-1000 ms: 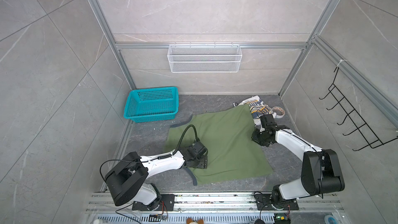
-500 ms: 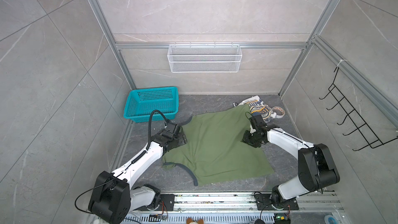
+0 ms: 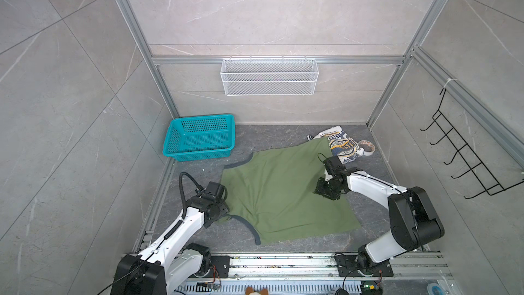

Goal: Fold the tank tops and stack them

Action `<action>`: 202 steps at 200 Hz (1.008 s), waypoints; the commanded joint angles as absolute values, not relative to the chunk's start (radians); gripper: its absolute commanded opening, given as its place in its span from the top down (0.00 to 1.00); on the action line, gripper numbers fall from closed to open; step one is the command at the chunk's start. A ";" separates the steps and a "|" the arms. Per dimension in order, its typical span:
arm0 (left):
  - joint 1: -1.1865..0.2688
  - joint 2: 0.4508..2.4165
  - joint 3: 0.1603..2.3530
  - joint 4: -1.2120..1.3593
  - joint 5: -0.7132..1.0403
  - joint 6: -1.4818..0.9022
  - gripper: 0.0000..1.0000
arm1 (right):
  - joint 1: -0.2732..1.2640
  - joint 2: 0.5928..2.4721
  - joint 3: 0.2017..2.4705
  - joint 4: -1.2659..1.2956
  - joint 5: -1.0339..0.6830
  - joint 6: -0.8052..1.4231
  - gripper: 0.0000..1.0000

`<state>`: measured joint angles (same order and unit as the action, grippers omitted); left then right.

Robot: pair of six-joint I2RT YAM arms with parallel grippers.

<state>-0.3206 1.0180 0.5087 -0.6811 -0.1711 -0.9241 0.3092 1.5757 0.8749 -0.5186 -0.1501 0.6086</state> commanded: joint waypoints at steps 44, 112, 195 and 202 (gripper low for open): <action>-0.320 1.064 0.502 -0.620 -0.084 -0.935 0.62 | 0.311 1.605 0.902 -0.523 -0.112 0.605 0.55; -0.340 1.067 0.710 -0.738 -0.330 -0.766 0.94 | 0.286 1.657 0.946 -0.563 -0.029 0.628 0.55; -0.608 1.347 1.031 -0.908 -0.826 -0.758 0.83 | 0.252 1.715 0.936 -0.539 -0.055 0.637 0.56; -0.607 1.343 1.004 -0.897 -0.787 -0.776 0.79 | 0.247 1.711 0.934 -0.539 -0.055 0.633 0.55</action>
